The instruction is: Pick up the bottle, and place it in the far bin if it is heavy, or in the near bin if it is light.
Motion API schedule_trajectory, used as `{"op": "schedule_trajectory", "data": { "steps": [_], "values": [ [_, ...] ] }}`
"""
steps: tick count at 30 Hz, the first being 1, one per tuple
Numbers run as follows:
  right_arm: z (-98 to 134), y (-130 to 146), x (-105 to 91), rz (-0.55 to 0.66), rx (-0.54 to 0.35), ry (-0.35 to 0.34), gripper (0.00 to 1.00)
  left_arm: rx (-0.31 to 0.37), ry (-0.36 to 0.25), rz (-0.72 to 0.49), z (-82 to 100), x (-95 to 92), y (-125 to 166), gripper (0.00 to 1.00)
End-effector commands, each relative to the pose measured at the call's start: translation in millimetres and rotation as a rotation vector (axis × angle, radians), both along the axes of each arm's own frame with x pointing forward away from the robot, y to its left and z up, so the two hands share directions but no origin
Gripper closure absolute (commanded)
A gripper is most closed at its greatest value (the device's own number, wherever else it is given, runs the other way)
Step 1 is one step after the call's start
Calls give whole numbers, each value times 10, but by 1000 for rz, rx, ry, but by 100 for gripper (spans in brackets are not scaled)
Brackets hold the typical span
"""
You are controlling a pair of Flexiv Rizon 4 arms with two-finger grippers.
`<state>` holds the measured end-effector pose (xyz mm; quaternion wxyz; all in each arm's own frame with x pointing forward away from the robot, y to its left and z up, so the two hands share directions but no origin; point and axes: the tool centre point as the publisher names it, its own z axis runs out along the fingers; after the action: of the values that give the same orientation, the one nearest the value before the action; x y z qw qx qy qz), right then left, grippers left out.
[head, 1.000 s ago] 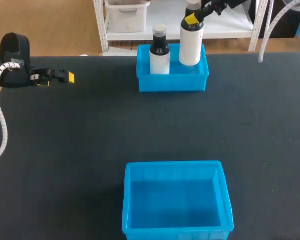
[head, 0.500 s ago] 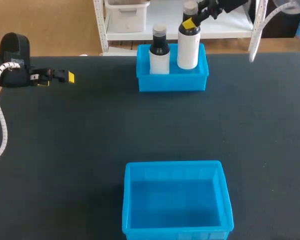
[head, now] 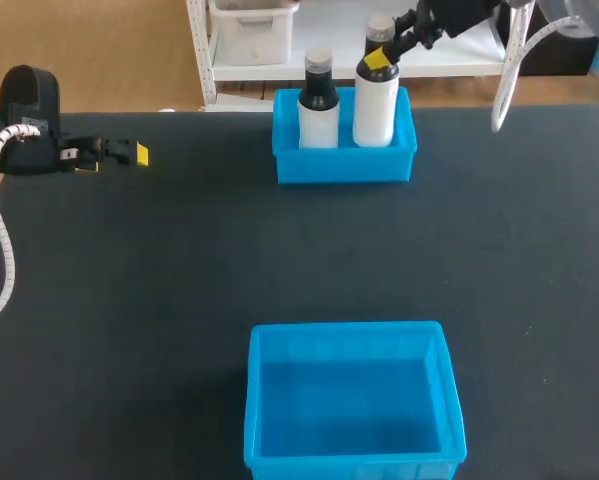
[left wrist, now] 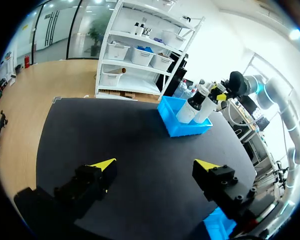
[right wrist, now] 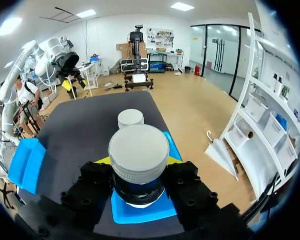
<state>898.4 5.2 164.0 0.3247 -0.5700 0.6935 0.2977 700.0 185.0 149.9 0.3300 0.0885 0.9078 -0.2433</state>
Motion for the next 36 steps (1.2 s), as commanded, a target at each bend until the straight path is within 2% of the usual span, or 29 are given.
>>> {"op": "schedule_trajectory", "data": {
  "steps": [1,15,36],
  "values": [
    [-15,4,34,10,3,7,100,0,0,0,0,0,0,0],
    [-154,-20,-78,6,-4,-7,100,0,0,0,0,0,0,0],
    [-303,-28,-109,2,-7,-25,100,0,0,0,0,0,0,0]
  ]
}}
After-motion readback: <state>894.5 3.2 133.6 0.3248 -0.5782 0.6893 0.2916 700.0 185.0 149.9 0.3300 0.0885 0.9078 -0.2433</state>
